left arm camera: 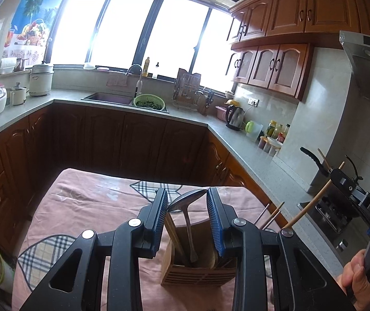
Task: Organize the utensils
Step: 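Lower the spoon into the holder and open the left tool while the right tool releases its chopstick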
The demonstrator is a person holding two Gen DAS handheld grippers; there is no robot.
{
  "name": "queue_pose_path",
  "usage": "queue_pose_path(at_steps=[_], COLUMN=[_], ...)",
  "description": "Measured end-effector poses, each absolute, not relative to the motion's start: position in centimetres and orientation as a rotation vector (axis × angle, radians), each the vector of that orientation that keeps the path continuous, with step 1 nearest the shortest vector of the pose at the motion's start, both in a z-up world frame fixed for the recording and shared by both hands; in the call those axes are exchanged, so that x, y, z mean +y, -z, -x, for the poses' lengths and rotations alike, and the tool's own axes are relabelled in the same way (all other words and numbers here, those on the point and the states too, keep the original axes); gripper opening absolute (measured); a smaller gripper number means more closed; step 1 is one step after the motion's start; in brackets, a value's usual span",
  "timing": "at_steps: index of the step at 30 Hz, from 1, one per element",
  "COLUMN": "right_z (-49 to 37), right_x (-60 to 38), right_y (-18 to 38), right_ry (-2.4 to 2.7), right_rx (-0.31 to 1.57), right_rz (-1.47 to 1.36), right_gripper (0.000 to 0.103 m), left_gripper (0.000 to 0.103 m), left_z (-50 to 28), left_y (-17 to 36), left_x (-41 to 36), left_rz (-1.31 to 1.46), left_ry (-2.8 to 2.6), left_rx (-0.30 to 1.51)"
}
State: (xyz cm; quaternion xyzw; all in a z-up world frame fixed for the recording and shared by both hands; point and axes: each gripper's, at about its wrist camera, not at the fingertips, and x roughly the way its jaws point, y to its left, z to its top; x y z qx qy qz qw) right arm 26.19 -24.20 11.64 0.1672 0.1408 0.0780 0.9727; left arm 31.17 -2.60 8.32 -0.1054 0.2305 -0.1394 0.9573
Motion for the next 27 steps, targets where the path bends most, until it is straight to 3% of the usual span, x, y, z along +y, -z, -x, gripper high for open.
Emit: queue_pose_path(at_steps=[17,27], right_z=[-29.1,-29.4], right_x=[-24.0,-24.4], right_y=[-3.2,-2.8], right_ry=[-0.156,-0.147], right_rx=[0.462,0.472], right_rz=[-0.420,-0.426], right_gripper=[0.005,0.005], left_gripper=[0.030,0.030], left_z=[-38.6,-40.3], left_y=[-3.1,-2.3], left_x=[-4.8,-5.2], left_rz=[0.214,0.217], left_ry=[0.254,0.261], left_rx=[0.617,0.644])
